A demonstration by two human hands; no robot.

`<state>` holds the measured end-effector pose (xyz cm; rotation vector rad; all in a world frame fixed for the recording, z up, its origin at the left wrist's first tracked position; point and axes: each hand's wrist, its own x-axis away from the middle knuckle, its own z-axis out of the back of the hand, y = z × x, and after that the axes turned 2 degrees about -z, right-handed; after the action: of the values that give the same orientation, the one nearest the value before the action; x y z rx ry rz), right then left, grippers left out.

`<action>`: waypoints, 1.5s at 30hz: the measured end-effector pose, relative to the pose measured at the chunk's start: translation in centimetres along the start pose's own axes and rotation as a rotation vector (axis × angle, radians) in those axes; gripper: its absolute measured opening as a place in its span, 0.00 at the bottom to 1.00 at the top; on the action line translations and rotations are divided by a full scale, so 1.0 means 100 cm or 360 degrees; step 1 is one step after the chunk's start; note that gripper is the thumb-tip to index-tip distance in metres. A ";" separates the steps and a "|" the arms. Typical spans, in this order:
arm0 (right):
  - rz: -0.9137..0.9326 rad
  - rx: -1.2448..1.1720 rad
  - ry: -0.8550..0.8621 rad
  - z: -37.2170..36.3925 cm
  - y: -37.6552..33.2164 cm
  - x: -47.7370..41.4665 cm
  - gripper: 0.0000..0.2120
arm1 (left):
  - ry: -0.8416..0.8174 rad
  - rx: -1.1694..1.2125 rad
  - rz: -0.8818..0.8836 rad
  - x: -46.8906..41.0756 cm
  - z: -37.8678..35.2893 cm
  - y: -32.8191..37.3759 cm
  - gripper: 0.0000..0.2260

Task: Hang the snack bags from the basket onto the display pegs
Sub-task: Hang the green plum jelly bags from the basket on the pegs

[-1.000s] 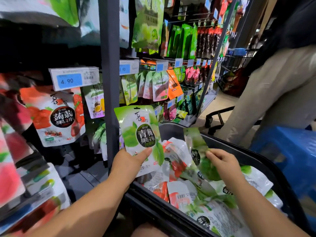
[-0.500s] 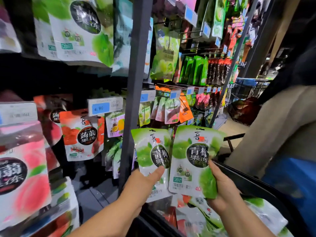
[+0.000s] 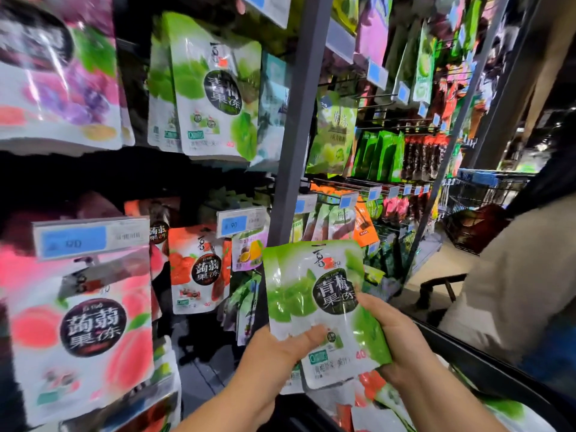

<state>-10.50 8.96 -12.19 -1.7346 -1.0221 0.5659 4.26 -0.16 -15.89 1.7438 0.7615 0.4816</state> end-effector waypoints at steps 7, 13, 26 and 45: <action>0.0167 0.0694 -0.0221 -0.018 -0.030 -0.003 0.39 | 0.0260 0.0073 -0.0229 -0.004 0.008 0.031 0.15; 0.0410 0.0833 -0.0146 -0.051 -0.051 -0.008 0.33 | 0.0377 -0.0010 -0.0454 -0.009 0.016 0.070 0.14; 0.0765 0.0308 -0.0330 -0.141 -0.101 -0.039 0.18 | 0.0768 -0.0352 -0.0936 0.001 0.067 0.179 0.06; 0.0840 0.0215 -0.0321 -0.209 -0.129 -0.092 0.09 | 0.1057 -0.0711 -0.1059 0.013 0.102 0.201 0.12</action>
<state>-4.26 -7.88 6.95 -1.8527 -0.6322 1.1360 16.91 -9.81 0.15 0.8219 1.4994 0.7030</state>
